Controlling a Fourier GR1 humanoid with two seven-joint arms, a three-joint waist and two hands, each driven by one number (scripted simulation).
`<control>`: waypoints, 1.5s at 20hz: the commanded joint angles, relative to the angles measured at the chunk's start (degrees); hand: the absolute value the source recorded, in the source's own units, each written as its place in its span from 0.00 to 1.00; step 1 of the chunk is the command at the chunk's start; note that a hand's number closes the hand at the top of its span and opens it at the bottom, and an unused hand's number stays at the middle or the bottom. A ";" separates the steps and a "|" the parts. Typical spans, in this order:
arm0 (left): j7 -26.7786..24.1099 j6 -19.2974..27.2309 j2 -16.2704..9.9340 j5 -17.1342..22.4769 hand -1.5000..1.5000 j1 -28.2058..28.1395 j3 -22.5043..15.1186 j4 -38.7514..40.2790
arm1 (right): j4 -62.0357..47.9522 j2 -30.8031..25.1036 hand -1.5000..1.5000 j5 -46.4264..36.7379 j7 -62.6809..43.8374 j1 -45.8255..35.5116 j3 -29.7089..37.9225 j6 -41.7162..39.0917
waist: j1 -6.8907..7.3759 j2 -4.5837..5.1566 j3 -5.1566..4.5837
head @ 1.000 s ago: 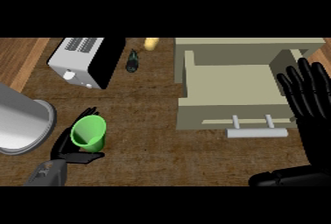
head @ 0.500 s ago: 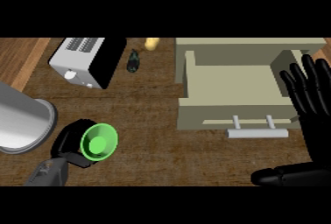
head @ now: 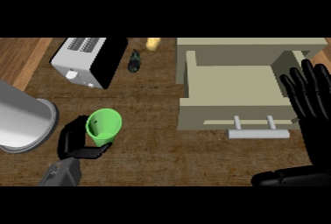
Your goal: Pick up the cup, place it into the drawer and close the drawer
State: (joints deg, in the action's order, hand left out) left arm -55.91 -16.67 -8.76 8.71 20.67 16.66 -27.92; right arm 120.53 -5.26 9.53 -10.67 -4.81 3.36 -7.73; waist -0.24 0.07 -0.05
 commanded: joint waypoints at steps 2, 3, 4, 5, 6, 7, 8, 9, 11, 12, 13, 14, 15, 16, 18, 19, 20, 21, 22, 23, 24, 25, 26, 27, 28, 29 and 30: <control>-3.39 0.34 2.15 2.11 1.00 1.40 0.49 -5.69 | 2.17 0.69 0.00 -0.87 0.04 2.47 -1.54 -0.17 | 0.07 -0.19 0.05; -3.00 -1.30 1.52 2.68 1.00 0.25 0.34 -6.85 | 0.93 -0.34 0.00 0.68 0.39 2.15 0.18 -1.21 | 0.18 -0.15 0.06; -2.25 -1.46 3.59 2.52 1.00 -1.52 -1.35 -11.48 | 0.26 -1.00 0.00 0.79 0.62 1.64 1.60 -1.09 | 0.64 -0.33 0.11; 1.04 -1.62 3.01 3.27 1.00 -0.82 -1.55 -13.09 | -0.76 0.17 0.00 -0.47 3.54 3.81 0.16 -1.81 | 0.50 -0.27 0.11; 1.65 -4.02 1.84 2.90 1.00 -3.19 -2.91 -15.95 | -1.92 -0.79 0.00 1.14 2.52 1.42 2.18 -1.64 | 0.74 -0.29 0.11; 5.97 -3.11 1.25 4.26 1.00 -3.30 -2.84 -20.49 | 0.78 -1.38 0.00 3.01 1.28 2.72 3.27 -2.04 | 0.81 -0.44 0.14; 2.74 0.83 4.22 0.98 1.00 -0.79 -5.17 -18.57 | -0.73 1.27 0.00 -2.58 3.20 1.83 -1.38 -0.15 | 0.49 -0.23 0.09; 7.51 0.30 4.29 2.21 1.00 -2.88 -6.05 -24.29 | -3.16 -0.78 0.00 -0.31 -0.77 -4.56 2.23 1.38 | 1.15 -0.33 0.12; 10.93 1.85 4.96 1.96 1.00 -1.41 -7.54 -27.37 | -1.63 -1.49 0.00 1.58 1.40 0.32 2.70 -1.70 | 0.50 -0.28 0.11; 15.15 -0.06 4.59 2.86 1.00 -4.57 -9.11 -33.83 | 1.39 0.11 0.00 -0.74 0.59 2.78 0.38 -0.19 | 0.95 -0.57 0.15; 18.73 1.19 5.43 4.29 1.00 -4.07 -9.15 -37.65 | 1.18 0.38 0.00 -0.39 -1.00 1.22 0.57 0.91 | 1.02 -0.53 0.14; 21.21 0.48 4.25 6.04 1.00 -2.12 -8.19 -38.41 | -0.04 0.08 0.00 -0.86 -0.84 -0.94 0.41 0.95 | 0.83 -0.35 0.11; 23.41 2.88 5.99 5.70 1.00 -2.00 -9.47 -41.69 | -0.11 -0.68 0.00 1.47 1.77 2.78 2.13 -1.66 | 0.65 -0.39 0.14; 22.65 4.72 8.25 4.59 1.00 -1.94 -10.95 -42.18 | -2.72 0.96 0.00 -1.39 -0.73 -2.74 -0.60 1.53 | 0.77 -0.24 0.09; 30.85 7.09 8.34 6.74 1.00 -2.15 -11.32 -50.02 | -2.08 -0.12 0.00 -1.34 0.61 -1.77 0.83 0.68 | 0.75 -0.31 0.10; 32.08 7.80 8.60 6.93 1.00 0.14 -11.37 -48.86 | -4.21 -2.26 0.00 3.35 0.53 -1.99 4.69 -1.71 | 0.44 -0.21 0.10; 33.06 10.41 8.66 6.95 1.00 -0.25 -13.63 -51.92 | 1.03 -0.56 0.00 0.29 -2.09 -0.19 0.98 0.39 | 0.32 -0.29 0.08; 34.15 11.42 8.68 7.84 1.00 1.08 -13.57 -51.72 | -1.13 -1.39 0.00 3.00 0.37 0.98 3.02 -2.06 | 0.18 -0.20 0.08; 37.30 13.98 8.70 7.92 1.00 -0.83 -16.16 -57.07 | -2.11 0.84 0.00 -2.34 3.46 1.56 -0.31 -0.48 | 0.46 -0.25 0.09; 39.13 12.50 8.01 8.35 1.00 5.07 -12.40 -53.34 | -3.04 -1.04 0.00 1.48 2.18 0.10 3.06 -1.55 | 0.17 -0.14 0.08; 38.10 14.06 8.54 6.24 1.00 5.41 -13.49 -52.99 | -5.34 -0.16 0.00 0.68 5.08 0.52 2.49 -1.98 | 0.16 -0.10 0.08; 37.31 17.58 8.72 6.19 1.00 6.67 -16.38 -52.92 | 1.79 -0.56 0.00 1.61 1.24 3.99 1.79 -2.00 | -0.23 -0.17 0.07; 39.86 18.41 8.73 6.87 1.00 4.57 -18.89 -57.39 | -2.88 -0.25 0.00 -0.14 3.86 1.09 2.28 -1.26 | 0.17 -0.16 0.07; 42.89 17.64 8.25 5.85 1.00 7.47 -15.67 -57.35 | -0.62 -0.26 0.00 -1.11 1.03 1.75 1.13 -0.42 | 0.13 -0.16 0.07; 42.51 21.85 8.73 6.26 1.00 9.30 -19.30 -55.26 | 2.34 0.83 0.00 0.17 0.46 3.14 0.49 -0.14 | -0.17 -0.16 0.06; 41.17 21.29 8.74 5.67 1.00 13.26 -17.48 -50.21 | -4.59 -0.10 0.00 -1.34 2.66 -2.34 0.57 -0.69 | -0.03 0.00 0.06; 45.07 19.98 7.43 5.76 1.00 15.03 -15.40 -53.02 | -3.62 -1.64 0.00 1.49 3.97 0.97 3.85 -2.74 | -0.08 -0.07 0.08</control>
State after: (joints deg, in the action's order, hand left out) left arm -15.60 1.18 -0.51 14.90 29.44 0.58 -80.96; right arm 118.49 -5.71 9.75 -8.35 -4.04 5.22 -8.96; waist -0.19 -0.06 0.01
